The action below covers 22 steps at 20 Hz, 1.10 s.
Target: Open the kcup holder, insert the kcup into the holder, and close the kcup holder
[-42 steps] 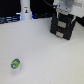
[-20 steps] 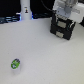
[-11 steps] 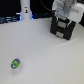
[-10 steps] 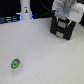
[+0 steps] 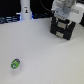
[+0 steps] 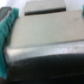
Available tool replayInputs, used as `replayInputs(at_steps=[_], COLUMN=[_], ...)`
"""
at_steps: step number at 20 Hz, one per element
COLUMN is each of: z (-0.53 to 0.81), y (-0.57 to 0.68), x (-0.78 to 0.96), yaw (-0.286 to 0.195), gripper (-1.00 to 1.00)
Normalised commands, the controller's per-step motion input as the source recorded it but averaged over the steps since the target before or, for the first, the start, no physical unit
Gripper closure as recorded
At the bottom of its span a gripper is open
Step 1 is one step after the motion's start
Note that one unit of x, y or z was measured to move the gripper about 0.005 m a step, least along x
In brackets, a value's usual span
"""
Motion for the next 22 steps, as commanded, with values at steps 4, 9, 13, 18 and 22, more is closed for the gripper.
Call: replayInputs(at_steps=[4, 9, 13, 18, 22], z=[0.20, 0.15, 0.21, 0.24, 0.23], y=[-0.25, -0.25, -0.24, -0.26, -0.32], x=[0.95, 0.98, 0.98, 0.97, 0.96], yaw=[-0.047, -0.051, -0.050, -0.053, -0.052], gripper=[1.00, 1.00, 1.00, 1.00, 1.00])
